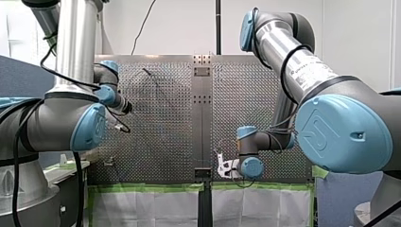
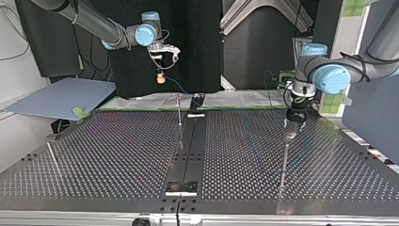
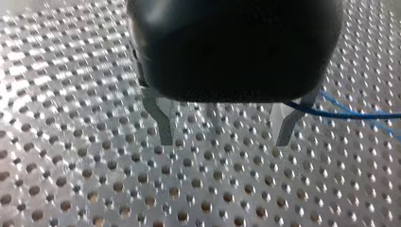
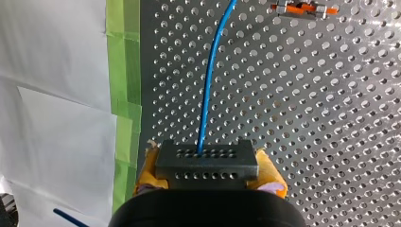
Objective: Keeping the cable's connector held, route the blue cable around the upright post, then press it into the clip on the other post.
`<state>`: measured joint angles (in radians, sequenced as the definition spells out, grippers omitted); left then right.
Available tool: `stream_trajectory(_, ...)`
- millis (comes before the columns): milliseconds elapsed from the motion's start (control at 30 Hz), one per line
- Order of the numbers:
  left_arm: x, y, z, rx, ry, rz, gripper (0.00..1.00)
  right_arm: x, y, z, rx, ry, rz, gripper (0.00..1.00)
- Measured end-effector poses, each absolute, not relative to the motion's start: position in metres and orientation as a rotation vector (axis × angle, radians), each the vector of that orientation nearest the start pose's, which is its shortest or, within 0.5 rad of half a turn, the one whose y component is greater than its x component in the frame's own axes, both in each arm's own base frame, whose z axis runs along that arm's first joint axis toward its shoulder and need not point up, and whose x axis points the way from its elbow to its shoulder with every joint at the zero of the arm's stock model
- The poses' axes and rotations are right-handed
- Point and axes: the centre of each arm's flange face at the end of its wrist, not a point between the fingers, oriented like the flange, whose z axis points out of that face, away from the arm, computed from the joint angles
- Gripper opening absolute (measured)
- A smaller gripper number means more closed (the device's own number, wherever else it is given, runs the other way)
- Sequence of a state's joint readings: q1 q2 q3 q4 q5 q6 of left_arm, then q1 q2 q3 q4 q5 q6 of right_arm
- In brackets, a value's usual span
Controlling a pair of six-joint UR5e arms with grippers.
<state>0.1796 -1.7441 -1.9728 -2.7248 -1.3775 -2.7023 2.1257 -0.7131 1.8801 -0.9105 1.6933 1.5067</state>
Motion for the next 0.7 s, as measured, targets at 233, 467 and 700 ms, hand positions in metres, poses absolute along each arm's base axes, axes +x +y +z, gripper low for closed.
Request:
stream_trajectory(233, 0.494, -0.068, 0.273, -0.968, 1.486, -0.909, 0.99, 0.391, -0.400, -0.042, 1.771, -1.021, 1.287, 0.00)
stream_trajectory(467, 0.486, -0.075, 0.289, -0.937, 1.453, -0.962, 0.99, 0.391, -0.400, -0.041, 1.769, -1.019, 1.291, 0.00)
stream_trajectory(700, 0.481, -0.084, 0.298, -0.894, 1.471, -0.973, 0.99, 0.392, -0.400, -0.041, 1.770, -1.016, 1.295, 0.00)
